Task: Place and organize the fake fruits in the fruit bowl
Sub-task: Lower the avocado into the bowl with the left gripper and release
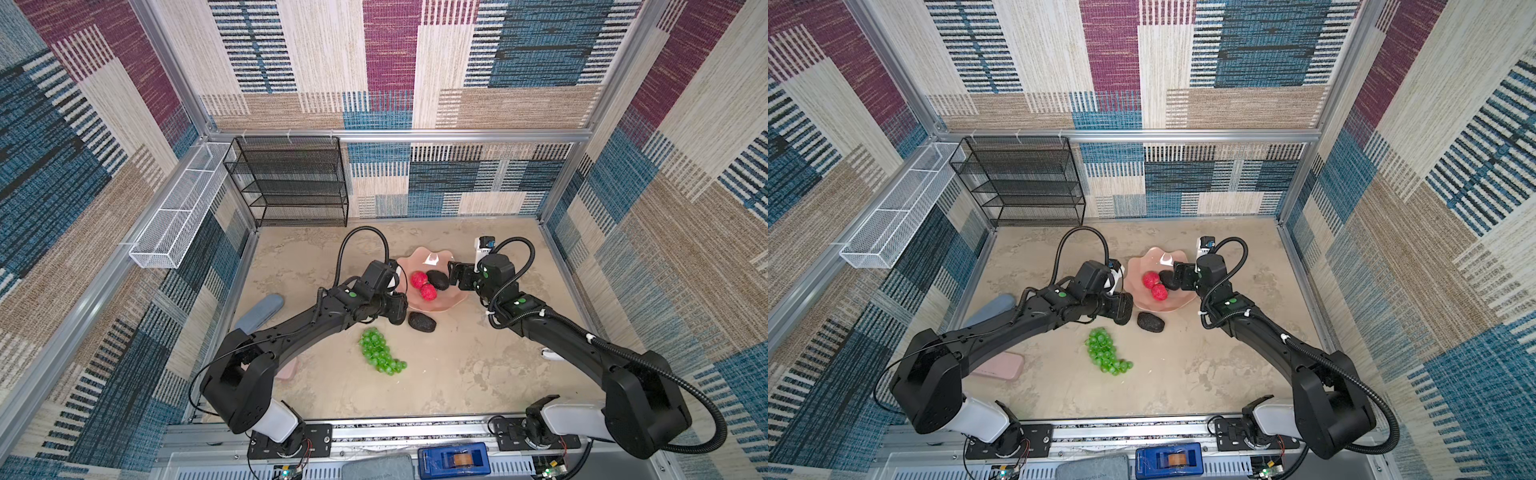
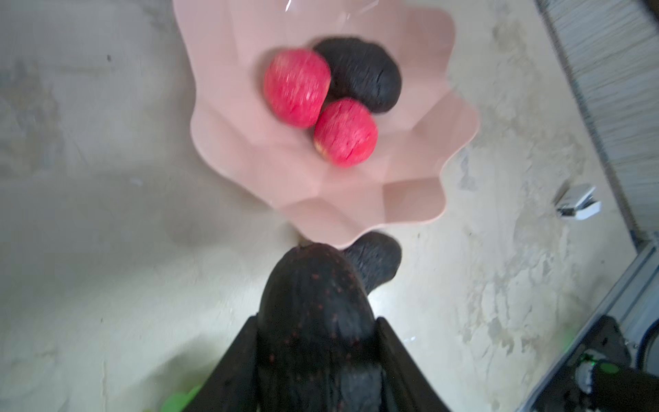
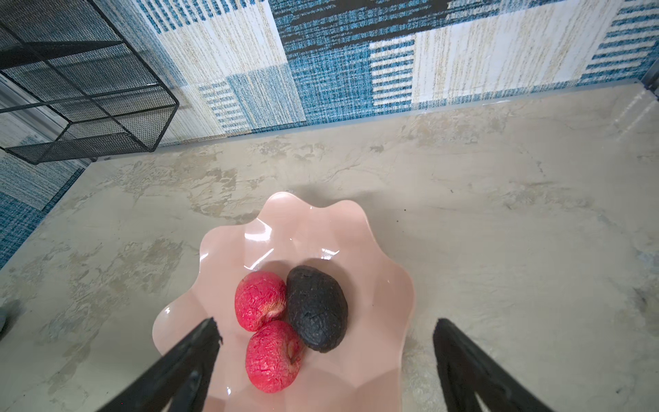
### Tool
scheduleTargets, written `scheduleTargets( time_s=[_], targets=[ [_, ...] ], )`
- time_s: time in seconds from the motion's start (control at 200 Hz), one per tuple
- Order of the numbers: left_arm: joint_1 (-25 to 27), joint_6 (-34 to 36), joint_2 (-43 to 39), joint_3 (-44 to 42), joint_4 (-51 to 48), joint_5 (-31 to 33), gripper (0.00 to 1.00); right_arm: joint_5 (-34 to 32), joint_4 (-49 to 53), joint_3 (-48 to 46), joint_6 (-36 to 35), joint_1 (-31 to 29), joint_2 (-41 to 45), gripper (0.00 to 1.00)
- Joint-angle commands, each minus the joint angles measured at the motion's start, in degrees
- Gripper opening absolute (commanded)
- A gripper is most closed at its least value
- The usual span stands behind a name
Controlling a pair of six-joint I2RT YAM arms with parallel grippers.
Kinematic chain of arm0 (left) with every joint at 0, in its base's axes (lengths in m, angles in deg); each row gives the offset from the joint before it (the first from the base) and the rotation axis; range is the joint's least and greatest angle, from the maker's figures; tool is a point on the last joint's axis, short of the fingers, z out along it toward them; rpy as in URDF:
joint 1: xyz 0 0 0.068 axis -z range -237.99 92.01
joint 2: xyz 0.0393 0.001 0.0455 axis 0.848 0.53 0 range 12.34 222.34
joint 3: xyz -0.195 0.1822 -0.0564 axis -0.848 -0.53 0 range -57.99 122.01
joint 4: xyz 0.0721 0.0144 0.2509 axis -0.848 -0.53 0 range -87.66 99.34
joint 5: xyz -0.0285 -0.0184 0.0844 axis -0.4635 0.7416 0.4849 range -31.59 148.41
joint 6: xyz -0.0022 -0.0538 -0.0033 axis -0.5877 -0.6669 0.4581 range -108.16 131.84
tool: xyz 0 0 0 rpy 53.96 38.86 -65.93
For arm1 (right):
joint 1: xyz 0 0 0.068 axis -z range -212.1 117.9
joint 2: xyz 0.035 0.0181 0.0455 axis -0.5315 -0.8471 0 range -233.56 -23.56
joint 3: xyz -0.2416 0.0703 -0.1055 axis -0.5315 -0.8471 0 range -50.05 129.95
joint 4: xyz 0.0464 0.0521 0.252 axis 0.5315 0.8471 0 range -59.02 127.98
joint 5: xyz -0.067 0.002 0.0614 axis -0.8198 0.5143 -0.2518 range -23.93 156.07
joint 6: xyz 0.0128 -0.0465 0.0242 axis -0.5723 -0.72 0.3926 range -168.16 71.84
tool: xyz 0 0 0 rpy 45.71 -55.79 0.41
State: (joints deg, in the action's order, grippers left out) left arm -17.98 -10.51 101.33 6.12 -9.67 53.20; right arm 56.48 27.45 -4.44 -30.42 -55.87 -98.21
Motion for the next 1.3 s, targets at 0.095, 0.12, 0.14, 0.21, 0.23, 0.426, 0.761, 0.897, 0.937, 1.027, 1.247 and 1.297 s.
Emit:
scheduleTargets(
  time_s=[0.095, 0.12, 0.14, 0.21, 0.23, 0.426, 0.761, 0.897, 0.937, 1.027, 1.247, 1.297],
  targets=[
    [-0.2, 0.6, 10.5, 11.3, 2.6, -0.4, 0.37, 0.1, -0.7, -1.5, -0.5, 0.0, 3.0, 0.98],
    [-0.3, 0.3, 12.1, 12.5, 2.6, -0.2, 0.37, 0.0, -0.5, -1.7, -0.5, 0.0, 3.5, 0.98],
    [-0.3, 0.2, 13.4, 13.7, 2.5, -0.1, 0.37, 0.0, -0.3, -1.9, -0.5, 0.1, 3.9, 0.99],
    [-0.7, -0.4, 17.5, 17.1, 1.4, 0.0, 0.38, -0.2, 0.5, -2.6, -0.4, 0.0, 5.4, 0.99],
    [-0.8, -0.7, 18.6, 18.1, 1.0, 0.0, 0.38, -0.3, 0.7, -2.8, -0.4, 0.0, 5.7, 0.99],
    [-2.5, -3.9, 23.3, 20.7, 1.5, 0.2, 0.39, -0.3, 2.4, -4.5, -0.3, 0.1, 9.2, 0.99],
    [-3.5, -6.7, 26.3, 23.1, 1.5, -1.3, 0.57, 1.4, 3.6, -5.9, 0.0, 0.0, 9.6, 0.99],
    [-3.6, -7.0, 25.8, 23.5, 2.0, -1.6, 0.61, 3.1, 4.1, -6.5, -0.6, 0.0, 10.0, 0.98],
    [-3.8, -6.9, 25.3, 23.5, 2.3, -1.4, 0.61, 4.9, 4.1, -6.7, -1.1, 0.0, 10.0, 0.98],
    [-4.5, -6.4, 23.4, 23.3, 3.1, -0.8, 0.61, 10.9, 4.0, -7.5, -1.2, -0.1, 10.0, 0.95],
    [-9.0, -4.6, 7.6, 10.1, 15.7, 3.1, 0.63, 11.4, 5.7, -11.0, -2.5, -8.8, 8.8, 0.90],
    [-10.2, -4.2, 3.1, 5.8, 18.4, 4.4, 0.64, 10.6, 5.7, -11.5, -2.6, -11.5, 7.8, 0.89]
  ],
)
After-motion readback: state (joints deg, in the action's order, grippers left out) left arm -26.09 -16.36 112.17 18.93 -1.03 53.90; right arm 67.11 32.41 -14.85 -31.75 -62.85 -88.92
